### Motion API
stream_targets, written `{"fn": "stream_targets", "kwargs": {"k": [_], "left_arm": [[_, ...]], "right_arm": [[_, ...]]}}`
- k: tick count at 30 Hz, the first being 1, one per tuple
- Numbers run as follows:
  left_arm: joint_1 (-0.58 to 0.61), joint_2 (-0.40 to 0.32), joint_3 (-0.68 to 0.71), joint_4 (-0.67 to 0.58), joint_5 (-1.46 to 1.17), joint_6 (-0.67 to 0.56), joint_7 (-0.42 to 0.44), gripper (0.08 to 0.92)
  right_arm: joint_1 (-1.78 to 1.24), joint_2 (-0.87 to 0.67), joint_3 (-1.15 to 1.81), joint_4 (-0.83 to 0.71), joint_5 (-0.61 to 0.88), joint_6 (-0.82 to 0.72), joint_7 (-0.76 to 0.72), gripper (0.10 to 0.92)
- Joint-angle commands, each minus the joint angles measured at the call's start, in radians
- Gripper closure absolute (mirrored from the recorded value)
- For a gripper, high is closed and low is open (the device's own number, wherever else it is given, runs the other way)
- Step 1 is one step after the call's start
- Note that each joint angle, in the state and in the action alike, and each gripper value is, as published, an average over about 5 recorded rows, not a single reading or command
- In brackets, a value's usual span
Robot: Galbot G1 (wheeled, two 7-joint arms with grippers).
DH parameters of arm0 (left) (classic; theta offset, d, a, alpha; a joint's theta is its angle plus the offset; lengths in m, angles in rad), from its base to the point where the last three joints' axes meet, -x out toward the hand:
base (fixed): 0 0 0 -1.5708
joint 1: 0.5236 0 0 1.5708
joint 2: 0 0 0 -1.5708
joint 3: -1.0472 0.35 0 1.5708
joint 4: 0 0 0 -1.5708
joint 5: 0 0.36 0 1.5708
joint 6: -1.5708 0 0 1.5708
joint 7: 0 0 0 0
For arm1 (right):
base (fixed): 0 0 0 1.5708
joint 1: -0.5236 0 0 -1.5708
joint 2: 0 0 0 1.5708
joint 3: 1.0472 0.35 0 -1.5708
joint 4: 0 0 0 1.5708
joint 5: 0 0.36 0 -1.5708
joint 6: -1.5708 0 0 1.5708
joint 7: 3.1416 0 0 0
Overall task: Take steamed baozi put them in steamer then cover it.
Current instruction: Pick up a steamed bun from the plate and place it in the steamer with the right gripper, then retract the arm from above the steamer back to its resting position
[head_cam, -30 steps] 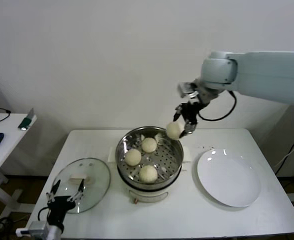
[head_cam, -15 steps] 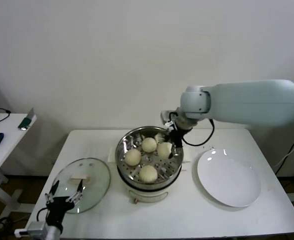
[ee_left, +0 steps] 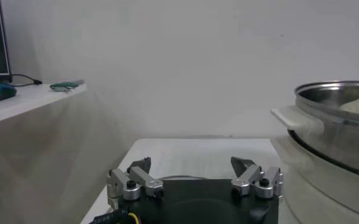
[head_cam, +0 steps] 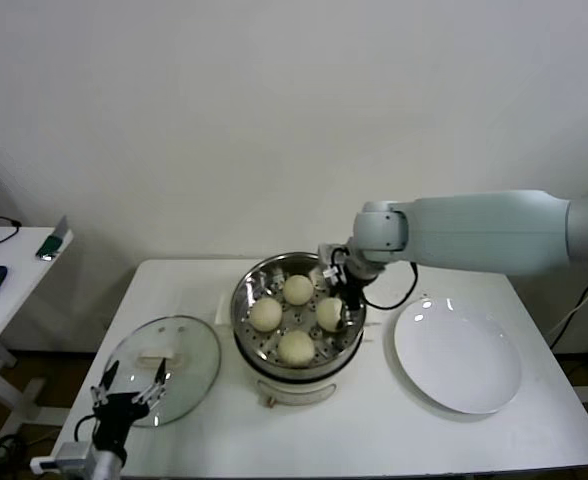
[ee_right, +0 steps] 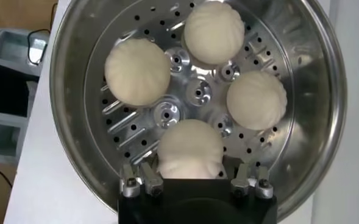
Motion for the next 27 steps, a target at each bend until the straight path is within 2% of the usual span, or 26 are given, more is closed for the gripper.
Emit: {"fn": "stream_targets", "kwargs": {"k": [1, 9, 17, 22, 27], "left_arm": [[0.000, 0.000, 0.001, 0.002, -0.001, -0.001, 0.000, 0.177], [0.000, -0.003, -0.001, -0.005, 0.000, 0.002, 0.000, 0.177], [-0.002, 0.000, 0.004, -0.018, -0.013, 0.025, -0.005, 0.177], [-0.001, 0.008, 0.002, -0.018, -0.016, 0.027, -0.009, 0.177], [-0.004, 0.020, 0.009, -0.004, 0.006, 0.020, -0.009, 0.177]], "right_arm": [[-0.036, 0.010, 0.009, -0.020, -0.020, -0.009, 0.018, 0.312], [0.045, -0.016, 0.020, -0.018, -0.003, 0.056, -0.050, 0.212], [0.130, -0.165, 0.140, 0.007, 0.042, 0.102, -0.101, 0.202], [0.066, -0.340, 0.308, 0.044, 0.069, 0.076, -0.017, 0.203], [-0.133, -0.530, 0.582, 0.081, 0.062, 0.062, 0.123, 0.203]]}}
